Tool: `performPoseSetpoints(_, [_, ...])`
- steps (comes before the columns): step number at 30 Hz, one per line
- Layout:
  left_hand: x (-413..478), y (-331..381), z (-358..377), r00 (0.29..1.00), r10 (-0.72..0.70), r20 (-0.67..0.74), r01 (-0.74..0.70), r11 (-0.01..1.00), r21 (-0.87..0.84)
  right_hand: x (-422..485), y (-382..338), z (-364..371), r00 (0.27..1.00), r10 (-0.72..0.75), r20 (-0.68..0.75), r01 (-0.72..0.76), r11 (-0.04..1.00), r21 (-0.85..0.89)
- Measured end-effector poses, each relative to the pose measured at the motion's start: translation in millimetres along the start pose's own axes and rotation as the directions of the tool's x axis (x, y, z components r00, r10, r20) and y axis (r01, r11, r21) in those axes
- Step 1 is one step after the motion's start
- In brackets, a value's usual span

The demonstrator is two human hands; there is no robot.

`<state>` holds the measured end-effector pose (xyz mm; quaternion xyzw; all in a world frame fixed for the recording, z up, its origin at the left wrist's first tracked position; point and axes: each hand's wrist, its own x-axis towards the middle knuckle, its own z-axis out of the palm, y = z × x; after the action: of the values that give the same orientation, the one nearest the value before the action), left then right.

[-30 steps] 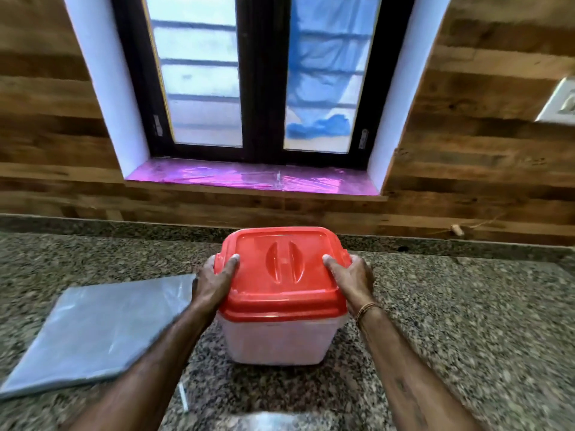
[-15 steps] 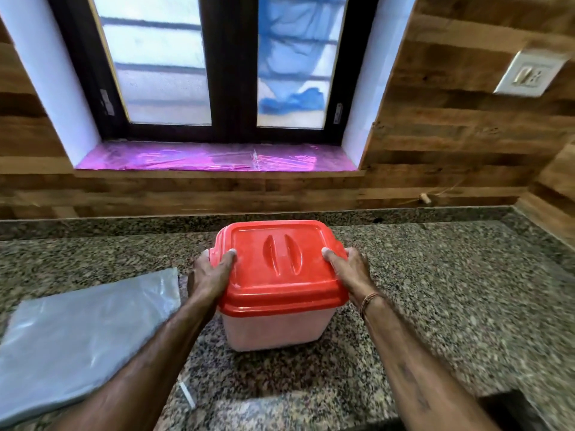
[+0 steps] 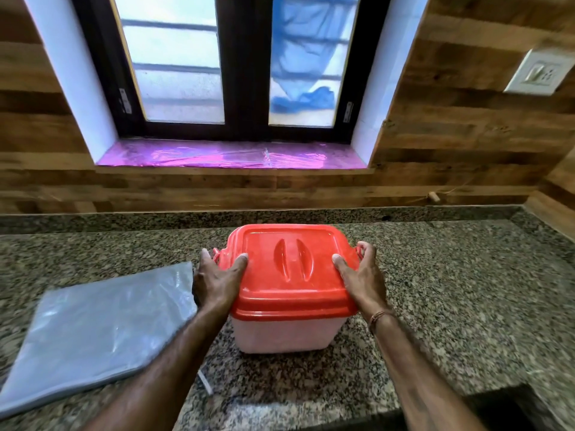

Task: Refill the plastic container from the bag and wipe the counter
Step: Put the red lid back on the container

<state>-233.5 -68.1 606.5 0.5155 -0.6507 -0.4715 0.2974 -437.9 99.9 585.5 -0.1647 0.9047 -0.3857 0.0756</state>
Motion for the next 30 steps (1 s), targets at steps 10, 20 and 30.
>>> performPoseSetpoints(10, [-11.4,5.0,-0.7,0.998,0.039,-0.043,-0.036,0.996,0.08,-5.8,-11.0,-0.6,0.994,-0.011,-0.109,-0.007,0.987,-0.161])
performPoseSetpoints(20, [-6.6,-12.7,2.7,0.978,0.206,-0.038,-0.196,0.963,0.188,-11.2,-11.1,-1.9,0.987,-0.154,-0.033,0.137,0.942,-0.308])
performPoseSetpoints(30, [51.4,-14.4,15.1,0.994,-0.108,0.003,0.108,0.994,-0.017,57.1,-1.8,16.8,0.974,0.085,0.211,-0.153,0.93,0.334])
